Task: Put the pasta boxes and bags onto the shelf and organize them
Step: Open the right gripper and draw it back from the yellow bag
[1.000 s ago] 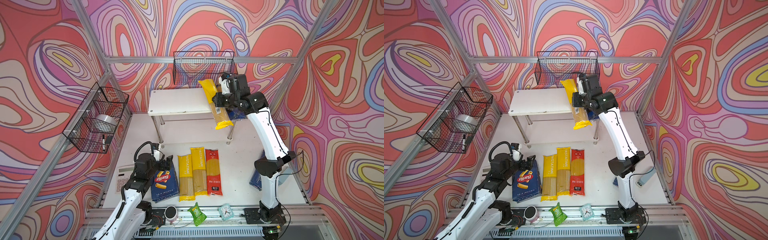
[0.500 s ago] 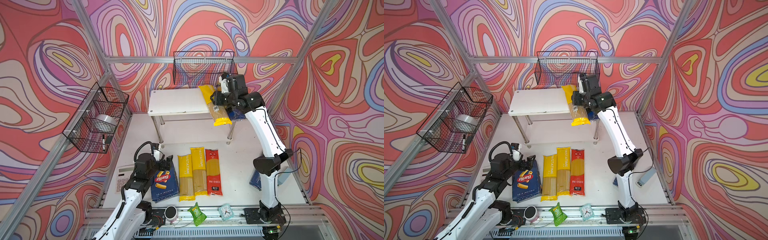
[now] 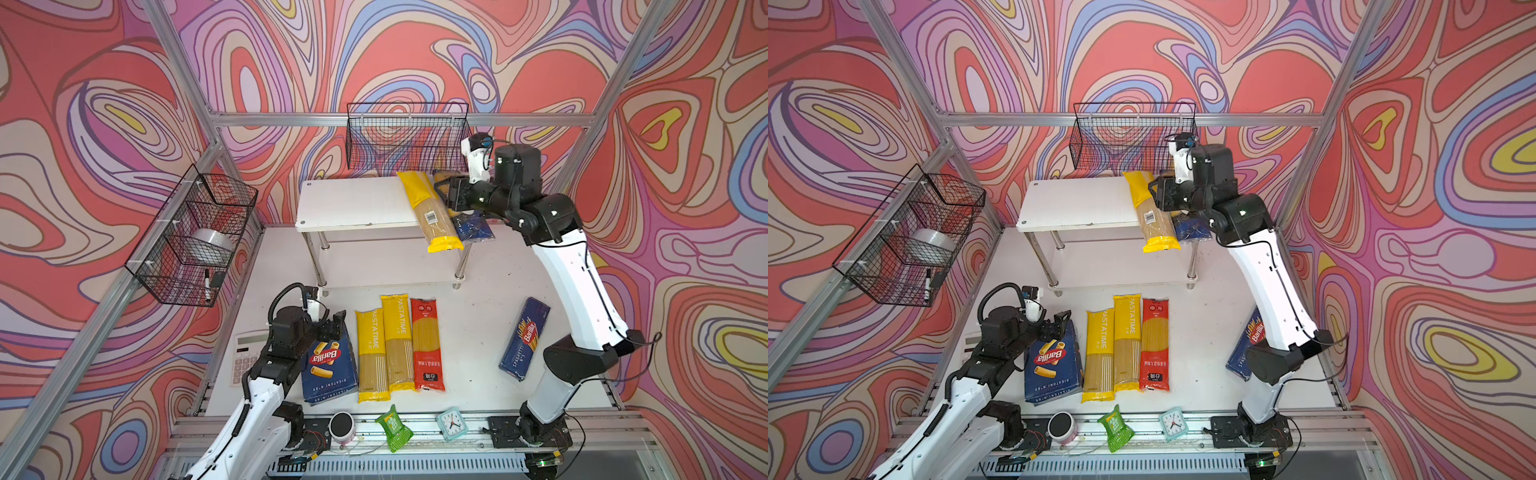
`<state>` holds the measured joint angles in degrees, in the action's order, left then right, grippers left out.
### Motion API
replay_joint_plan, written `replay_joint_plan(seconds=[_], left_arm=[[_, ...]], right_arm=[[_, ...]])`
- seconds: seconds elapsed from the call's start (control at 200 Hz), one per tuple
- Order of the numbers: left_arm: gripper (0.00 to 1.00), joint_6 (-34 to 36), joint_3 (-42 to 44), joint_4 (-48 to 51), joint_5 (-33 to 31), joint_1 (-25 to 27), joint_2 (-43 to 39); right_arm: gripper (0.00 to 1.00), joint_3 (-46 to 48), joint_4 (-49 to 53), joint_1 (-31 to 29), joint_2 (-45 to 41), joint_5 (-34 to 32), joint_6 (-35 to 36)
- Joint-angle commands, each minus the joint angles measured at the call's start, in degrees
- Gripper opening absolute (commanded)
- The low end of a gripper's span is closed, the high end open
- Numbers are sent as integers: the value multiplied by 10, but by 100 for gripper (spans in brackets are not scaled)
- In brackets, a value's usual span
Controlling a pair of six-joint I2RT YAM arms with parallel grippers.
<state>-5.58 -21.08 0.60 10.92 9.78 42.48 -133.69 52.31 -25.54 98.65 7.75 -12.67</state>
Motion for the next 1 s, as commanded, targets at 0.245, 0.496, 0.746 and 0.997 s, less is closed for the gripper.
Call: replay_joint_plan(seconds=[0.245, 0.496, 0.746, 0.997], left_arm=[[100, 8, -1, -6, 3, 2, 5], [100, 9, -2, -6, 6, 2, 6], [100, 10, -5, -5, 8, 2, 14], [100, 11, -4, -6, 9, 2, 13]], right_arm=[[52, 220, -88, -19, -167, 77, 39], [50, 329, -74, -28, -227, 58, 39], [45, 366, -52, -28, -238, 51, 12], [41, 383, -67, -29, -234, 57, -21]])
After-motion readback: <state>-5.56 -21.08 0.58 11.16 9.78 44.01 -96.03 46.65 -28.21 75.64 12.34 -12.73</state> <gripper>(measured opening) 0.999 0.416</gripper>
